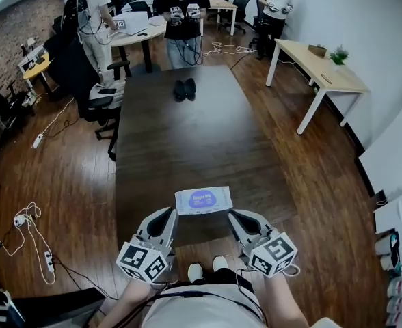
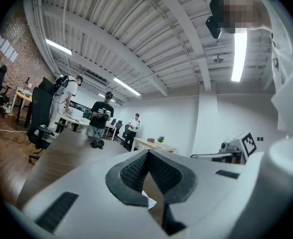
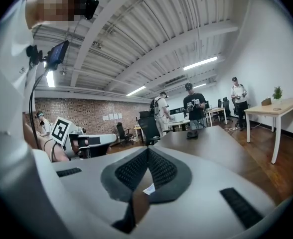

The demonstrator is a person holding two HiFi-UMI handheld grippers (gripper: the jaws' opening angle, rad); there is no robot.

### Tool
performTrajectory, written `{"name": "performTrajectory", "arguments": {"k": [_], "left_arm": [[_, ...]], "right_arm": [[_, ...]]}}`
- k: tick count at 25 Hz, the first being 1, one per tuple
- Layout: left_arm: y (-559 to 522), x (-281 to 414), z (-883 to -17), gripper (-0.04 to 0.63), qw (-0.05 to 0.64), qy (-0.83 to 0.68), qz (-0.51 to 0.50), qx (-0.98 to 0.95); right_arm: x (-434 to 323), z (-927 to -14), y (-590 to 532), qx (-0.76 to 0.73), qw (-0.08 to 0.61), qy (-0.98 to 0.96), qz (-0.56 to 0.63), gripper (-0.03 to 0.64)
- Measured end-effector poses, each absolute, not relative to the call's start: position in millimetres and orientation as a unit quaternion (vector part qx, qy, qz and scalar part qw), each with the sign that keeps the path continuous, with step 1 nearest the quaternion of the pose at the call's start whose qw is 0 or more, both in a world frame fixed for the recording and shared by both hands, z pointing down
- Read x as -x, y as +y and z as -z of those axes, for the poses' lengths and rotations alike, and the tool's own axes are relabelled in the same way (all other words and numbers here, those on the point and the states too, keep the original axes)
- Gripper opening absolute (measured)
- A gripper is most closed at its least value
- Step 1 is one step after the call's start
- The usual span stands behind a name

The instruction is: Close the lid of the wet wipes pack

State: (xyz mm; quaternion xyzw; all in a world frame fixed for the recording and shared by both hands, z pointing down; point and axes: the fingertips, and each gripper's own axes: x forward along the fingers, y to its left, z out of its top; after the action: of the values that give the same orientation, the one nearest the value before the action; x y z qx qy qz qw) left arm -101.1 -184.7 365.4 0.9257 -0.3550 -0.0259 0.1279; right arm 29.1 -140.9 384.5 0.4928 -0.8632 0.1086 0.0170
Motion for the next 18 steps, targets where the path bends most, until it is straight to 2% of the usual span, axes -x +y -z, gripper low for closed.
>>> {"name": "performTrajectory", "arguments": {"k": [6,12,18], "left_arm": [[-164.4,88.5,-370.4,0.002,0.128,-0.329,0.033,-0.935],[-133.0,74.0,-356.1,0.002,0.121,-0.329,0.034,-0.936],[-75.4,57.6,-356.0,0.002,0.108,-0.346,0.042,-0.931]], "right_arm": [[-28.1,-380.7,-114.0,-0.496,0.02,-0.86,-0.116,0.006],[-39.9,-360.2,-80.8,-0.492,-0.022,-0.861,-0.122,0.006],[-50.9,-351.6,-25.8,-0.474,-0.023,-0.875,-0.098,0.006]]}}
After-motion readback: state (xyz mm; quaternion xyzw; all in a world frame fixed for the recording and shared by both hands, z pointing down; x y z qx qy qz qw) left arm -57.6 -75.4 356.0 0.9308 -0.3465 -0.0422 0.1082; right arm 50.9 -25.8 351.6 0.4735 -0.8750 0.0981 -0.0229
